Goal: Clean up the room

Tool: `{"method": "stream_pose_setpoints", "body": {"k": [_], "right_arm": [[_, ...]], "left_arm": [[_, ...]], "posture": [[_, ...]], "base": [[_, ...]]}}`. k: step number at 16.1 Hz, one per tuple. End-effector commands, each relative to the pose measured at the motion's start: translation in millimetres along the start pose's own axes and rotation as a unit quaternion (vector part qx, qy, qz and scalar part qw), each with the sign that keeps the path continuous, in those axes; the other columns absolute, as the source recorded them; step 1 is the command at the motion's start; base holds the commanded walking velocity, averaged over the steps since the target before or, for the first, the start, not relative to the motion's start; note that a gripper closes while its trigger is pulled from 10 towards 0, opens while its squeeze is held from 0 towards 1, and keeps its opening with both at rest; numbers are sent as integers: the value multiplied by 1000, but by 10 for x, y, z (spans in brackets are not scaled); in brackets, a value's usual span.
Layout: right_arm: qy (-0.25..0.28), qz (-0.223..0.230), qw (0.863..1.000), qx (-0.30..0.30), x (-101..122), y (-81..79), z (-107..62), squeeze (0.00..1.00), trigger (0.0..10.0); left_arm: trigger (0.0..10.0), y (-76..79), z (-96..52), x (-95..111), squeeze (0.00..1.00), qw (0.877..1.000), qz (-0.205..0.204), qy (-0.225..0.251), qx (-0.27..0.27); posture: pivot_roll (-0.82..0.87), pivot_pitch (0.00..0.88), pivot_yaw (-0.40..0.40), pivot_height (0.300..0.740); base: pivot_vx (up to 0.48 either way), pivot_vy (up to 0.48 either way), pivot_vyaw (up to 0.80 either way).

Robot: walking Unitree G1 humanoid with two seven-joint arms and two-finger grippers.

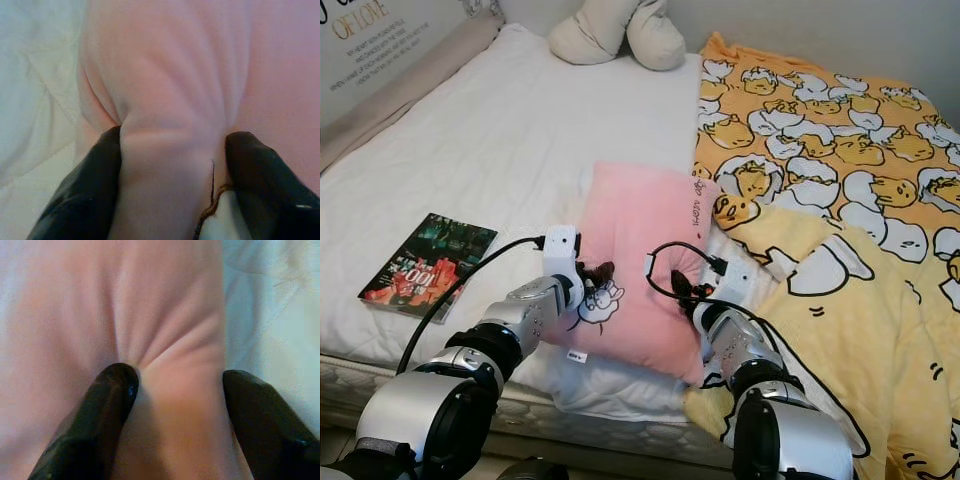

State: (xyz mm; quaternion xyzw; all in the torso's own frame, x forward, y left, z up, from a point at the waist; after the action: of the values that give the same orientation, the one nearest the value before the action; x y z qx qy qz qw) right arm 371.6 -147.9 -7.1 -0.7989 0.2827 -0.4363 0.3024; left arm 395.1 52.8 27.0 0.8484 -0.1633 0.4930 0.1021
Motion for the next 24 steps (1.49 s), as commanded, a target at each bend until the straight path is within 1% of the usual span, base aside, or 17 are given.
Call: {"method": "stream_pose_setpoints", "body": {"k": [1, 3, 5, 7, 9, 11, 12, 13, 14, 15, 16, 17, 19, 20, 22, 23, 24], "right_arm": [[-14, 17, 999, -30, -98, 164, -45, 0, 0], [-9, 32, 999, -36, -72, 194, -54, 0, 0], [-13, 18, 999, -42, -76, 277, -92, 0, 0], [-16, 22, 998, -56, -124, 354, -119, 0, 0], [-21, 23, 998, -55, -178, 364, -125, 0, 0], [-24, 20, 998, -61, -196, 389, -134, 0, 0], [-25, 16, 998, -64, -190, 394, -134, 0, 0], [7, 45, 997, -66, -18, 392, -131, 0, 0], [18, 37, 997, -62, 70, 369, -125, 0, 0], [33, 0, 998, -50, 220, 281, -102, 0, 0], [51, -10, 998, -39, 348, 201, -86, 0, 0], [62, -13, 997, -33, 417, 155, -78, 0, 0], [115, -51, 991, 38, 799, -277, -40, 0, 0], [124, -54, 989, 53, 860, -360, -42, 0, 0], [180, -59, 975, 113, 1178, -738, -114, 0, 0], [185, -64, 973, 122, 1208, -792, -126, 0, 0], [197, -73, 968, 137, 1272, -899, -156, 0, 0]], "left_arm": [[0, 94, 11, -39, 0, 1000, 8, -9, -14], [0, 127, 16, -19, 0, 1000, 3, -4, -21], [0, 162, 17, -32, 0, 1000, 6, -5, -26], [0, 176, 14, -47, 0, 999, 3, -3, -33], [0, 193, 16, -9, 0, 999, -6, 8, -37], [0, 196, 20, 50, 0, 999, 3, 19, -35], [0, 164, 20, 81, 0, 999, 13, 24, -26], [0, 17, 9, 155, 0, 999, 29, 40, 13], [0, -46, 1, 210, 0, 997, 43, 49, 28], [0, -82, -14, 397, 0, 994, 63, 83, 37], [0, -87, -28, 542, 0, 991, 71, 109, 40], [0, -85, -37, 612, 0, 989, 74, 121, 39], [0, -99, -141, 1088, 0, 973, 99, 204, 39], [0, -104, -169, 1172, 0, 970, 101, 219, 39], [0, -182, -336, 1563, 0, 953, 107, 281, 45], [0, -187, -359, 1607, 0, 950, 108, 288, 45], [0, -173, -401, 1688, 0, 946, 119, 300, 40]], "posture": [[47, 0, -60, 740], [59, 0, -69, 740], [73, 0, -66, 740], [68, 0, -61, 740], [63, 0, -58, 740], [63, 0, -61, 740], [67, 0, -64, 740], [67, 0, -64, 740], [71, 0, -65, 740], [68, 0, -61, 740], [68, 0, -62, 740], [68, 0, -62, 740], [69, 0, -64, 740], [69, 0, -64, 740], [70, 0, -61, 740], [70, 0, -60, 740], [68, 0, -57, 740]], "base": [[0, 0, 0], [0, 0, 0], [0, 0, 0], [0, 0, 0], [0, 0, 0], [0, 0, 0], [0, 0, 0], [0, 0, 0], [0, 0, 0], [0, 0, 0], [0, 0, 0], [0, 0, 0], [0, 0, 0], [0, 0, 0], [0, 0, 0], [0, 0, 0], [0, 0, 0]]}}
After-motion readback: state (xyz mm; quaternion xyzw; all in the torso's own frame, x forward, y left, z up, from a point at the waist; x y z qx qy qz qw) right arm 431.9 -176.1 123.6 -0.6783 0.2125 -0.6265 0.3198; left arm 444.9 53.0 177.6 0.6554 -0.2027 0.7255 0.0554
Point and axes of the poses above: a point about 5 cm out from each wrist's last joint towards the gripper, its own z axis pointing out of the wrist towards the gripper, its own x axis along the axis of the wrist's last joint, y = z × x, the point moved 6 cm from there along z, pointing out of the wrist towards the gripper, and after that the axes turned 15 degrees about z, right-handed, at the moved point
